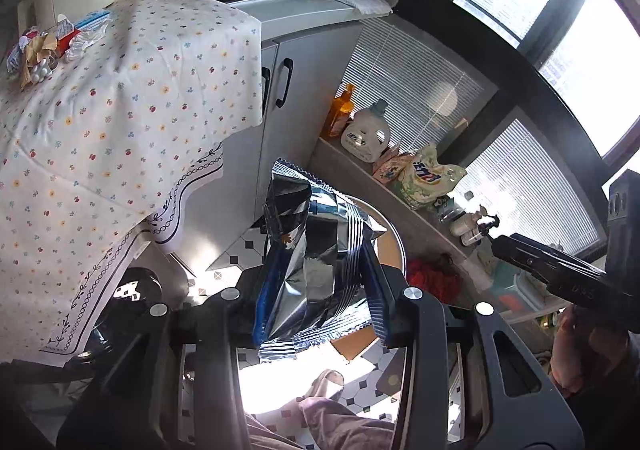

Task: Collect trash
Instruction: 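Carry both items over the white bucket and open both tools, then move both tools back to the trash on the cloth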

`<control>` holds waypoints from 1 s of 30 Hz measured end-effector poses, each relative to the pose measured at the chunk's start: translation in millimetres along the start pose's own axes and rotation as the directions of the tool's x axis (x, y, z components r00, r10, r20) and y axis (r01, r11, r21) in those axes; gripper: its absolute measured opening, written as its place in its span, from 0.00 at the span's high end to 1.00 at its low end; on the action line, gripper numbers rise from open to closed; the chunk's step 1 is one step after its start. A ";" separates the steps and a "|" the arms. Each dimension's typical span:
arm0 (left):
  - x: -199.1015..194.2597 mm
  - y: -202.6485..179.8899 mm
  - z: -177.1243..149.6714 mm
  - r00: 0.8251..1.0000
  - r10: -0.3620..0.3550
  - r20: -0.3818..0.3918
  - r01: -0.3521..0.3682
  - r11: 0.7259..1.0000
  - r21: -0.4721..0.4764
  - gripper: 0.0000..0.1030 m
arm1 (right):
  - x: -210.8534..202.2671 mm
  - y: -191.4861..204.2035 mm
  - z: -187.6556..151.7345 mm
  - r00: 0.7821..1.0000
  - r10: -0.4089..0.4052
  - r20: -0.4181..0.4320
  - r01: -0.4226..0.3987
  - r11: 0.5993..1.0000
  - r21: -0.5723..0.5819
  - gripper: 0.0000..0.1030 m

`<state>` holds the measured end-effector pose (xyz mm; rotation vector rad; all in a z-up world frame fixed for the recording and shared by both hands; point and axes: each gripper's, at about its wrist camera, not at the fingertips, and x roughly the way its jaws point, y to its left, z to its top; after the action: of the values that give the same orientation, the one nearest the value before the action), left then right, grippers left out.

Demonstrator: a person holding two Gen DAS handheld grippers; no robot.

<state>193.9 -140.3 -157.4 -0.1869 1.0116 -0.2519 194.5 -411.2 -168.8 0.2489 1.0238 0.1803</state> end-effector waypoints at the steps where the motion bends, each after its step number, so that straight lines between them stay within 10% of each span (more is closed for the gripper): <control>1: 4.9 -4.7 2.1 1.000 -0.009 -0.006 0.009 1.000 0.009 0.62 | -5.2 -6.3 0.3 1.000 -0.012 0.011 0.012 1.000 0.016 0.31; 13: 36.6 -64.4 31.9 0.996 -0.079 -0.040 0.083 0.991 0.109 0.35 | -56.8 -59.6 -2.8 0.990 -0.098 0.100 0.085 0.989 0.123 0.23; 30: -83.2 -15.7 31.7 0.973 0.156 0.168 -0.144 0.986 -0.083 0.13 | -66.7 -8.9 31.6 0.983 0.093 0.161 -0.085 0.995 -0.058 0.08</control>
<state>176.9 -129.7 -69.2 -0.1914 0.8567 -0.0606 188.0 -441.1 -101.0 0.2593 0.8447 0.2628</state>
